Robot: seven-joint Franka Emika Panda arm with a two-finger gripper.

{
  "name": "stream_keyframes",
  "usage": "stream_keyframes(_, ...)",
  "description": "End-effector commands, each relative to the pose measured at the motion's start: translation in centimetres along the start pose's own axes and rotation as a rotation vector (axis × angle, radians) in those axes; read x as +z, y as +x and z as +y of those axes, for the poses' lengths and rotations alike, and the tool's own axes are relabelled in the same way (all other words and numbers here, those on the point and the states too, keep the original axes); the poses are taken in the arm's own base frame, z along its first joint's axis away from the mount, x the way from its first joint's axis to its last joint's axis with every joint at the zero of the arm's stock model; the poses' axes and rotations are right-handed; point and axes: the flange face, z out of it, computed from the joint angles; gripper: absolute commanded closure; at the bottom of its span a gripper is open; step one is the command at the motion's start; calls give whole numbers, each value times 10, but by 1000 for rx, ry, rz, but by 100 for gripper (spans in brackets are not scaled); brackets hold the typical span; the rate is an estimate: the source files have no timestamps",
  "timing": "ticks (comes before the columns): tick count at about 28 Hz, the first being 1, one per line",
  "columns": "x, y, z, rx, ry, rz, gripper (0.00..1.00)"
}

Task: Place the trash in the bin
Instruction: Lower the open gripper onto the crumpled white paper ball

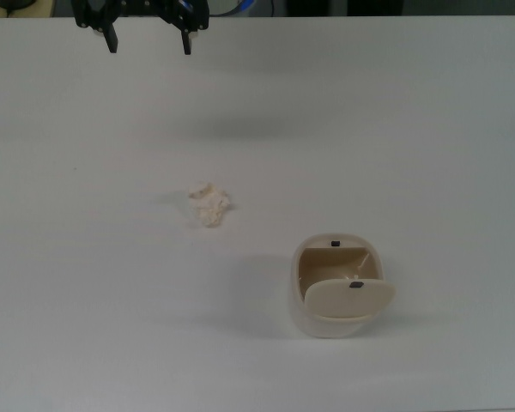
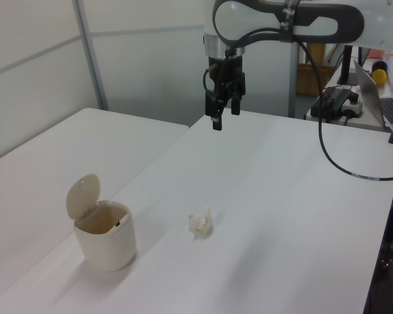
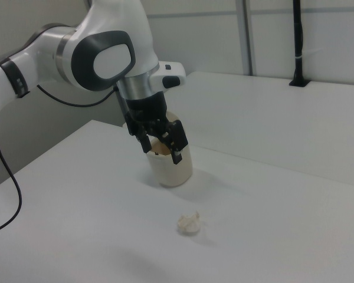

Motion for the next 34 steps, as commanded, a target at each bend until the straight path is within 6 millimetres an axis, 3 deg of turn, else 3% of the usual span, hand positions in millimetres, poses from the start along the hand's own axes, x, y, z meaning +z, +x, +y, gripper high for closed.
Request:
stream_keyframes(1, 11, -1, -20, -19, 7, -27, 0)
stream_keyframes(5, 36, 7, -27, -32, 7, -81, 0)
stream_keyframes(11, 99, 27, -68, -97, 3, -180, 0)
stream_keyframes(15, 138, 37, -71, -101, 3, -237, 0)
stream_keyframes(16, 164, 40, -78, -115, -3, -274, 0)
stream_keyframes(21, 223, 55, -79, -118, -34, -313, 0)
stream_keyframes(24, 243, 61, -75, -94, -47, -314, 1)
stream_keyframes(29, 265, 71, -70, -76, -72, -282, 26)
stream_keyframes(32, 266, 74, -66, -66, -72, -263, 51)
stream_keyframes(34, 267, 75, -66, -68, -73, -257, 60)
